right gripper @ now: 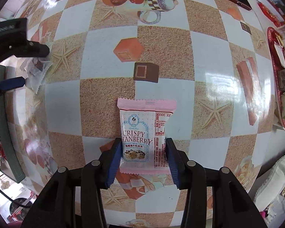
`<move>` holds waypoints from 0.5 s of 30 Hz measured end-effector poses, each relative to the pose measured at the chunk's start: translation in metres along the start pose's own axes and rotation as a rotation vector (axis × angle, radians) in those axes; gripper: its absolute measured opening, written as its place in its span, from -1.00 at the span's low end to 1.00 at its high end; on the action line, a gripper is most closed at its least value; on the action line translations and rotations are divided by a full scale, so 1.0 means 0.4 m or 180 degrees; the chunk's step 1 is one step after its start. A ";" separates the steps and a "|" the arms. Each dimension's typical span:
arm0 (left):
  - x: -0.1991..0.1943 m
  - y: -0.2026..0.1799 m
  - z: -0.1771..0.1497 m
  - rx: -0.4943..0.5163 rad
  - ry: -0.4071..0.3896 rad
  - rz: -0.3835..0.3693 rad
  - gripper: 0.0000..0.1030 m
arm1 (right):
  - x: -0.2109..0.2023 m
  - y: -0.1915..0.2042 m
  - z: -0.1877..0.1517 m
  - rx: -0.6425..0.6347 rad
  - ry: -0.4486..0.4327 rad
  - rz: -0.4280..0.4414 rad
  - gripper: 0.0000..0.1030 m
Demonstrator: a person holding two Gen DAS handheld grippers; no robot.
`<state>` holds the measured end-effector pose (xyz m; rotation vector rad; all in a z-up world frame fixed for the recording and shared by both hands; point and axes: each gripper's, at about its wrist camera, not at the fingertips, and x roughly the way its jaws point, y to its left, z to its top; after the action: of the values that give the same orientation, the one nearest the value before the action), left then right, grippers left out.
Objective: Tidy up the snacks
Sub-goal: 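Grasp the clear wrapped candy with left tool while right tool grasps another cranberry packet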
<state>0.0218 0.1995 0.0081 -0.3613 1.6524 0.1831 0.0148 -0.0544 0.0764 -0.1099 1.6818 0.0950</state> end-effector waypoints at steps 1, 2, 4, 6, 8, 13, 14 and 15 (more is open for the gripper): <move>0.004 -0.016 -0.006 0.0141 -0.0006 0.0113 0.62 | 0.008 0.012 -0.002 0.0000 -0.0002 0.0013 -0.02; 0.007 -0.030 -0.013 0.0278 -0.0022 0.0214 0.62 | 0.020 0.050 -0.006 -0.0005 0.0000 0.0026 0.02; 0.007 -0.039 -0.024 0.0407 -0.0082 0.0275 0.62 | 0.015 0.066 -0.006 -0.0021 0.0020 0.0007 0.02; 0.006 -0.039 -0.025 0.0431 -0.0097 0.0273 0.62 | 0.012 0.083 -0.004 -0.0003 0.0048 -0.0005 0.02; 0.005 -0.044 -0.024 0.0498 -0.0105 0.0294 0.62 | 0.011 0.094 0.004 0.0047 0.0061 0.0007 0.02; 0.008 -0.087 -0.039 0.0895 -0.0237 0.0364 0.62 | 0.013 0.099 0.023 0.0043 0.0114 -0.0071 0.36; 0.007 -0.091 -0.045 0.1001 -0.0259 0.0374 0.61 | 0.014 0.098 0.025 0.0071 0.0107 -0.0047 0.36; 0.007 -0.099 -0.051 0.1081 -0.0267 0.0365 0.56 | 0.021 0.097 0.027 0.0089 0.0110 -0.0040 0.36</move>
<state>0.0159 0.1554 0.0112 -0.0013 1.5877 0.0013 0.0194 -0.0149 0.0666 -0.1016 1.7162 0.0605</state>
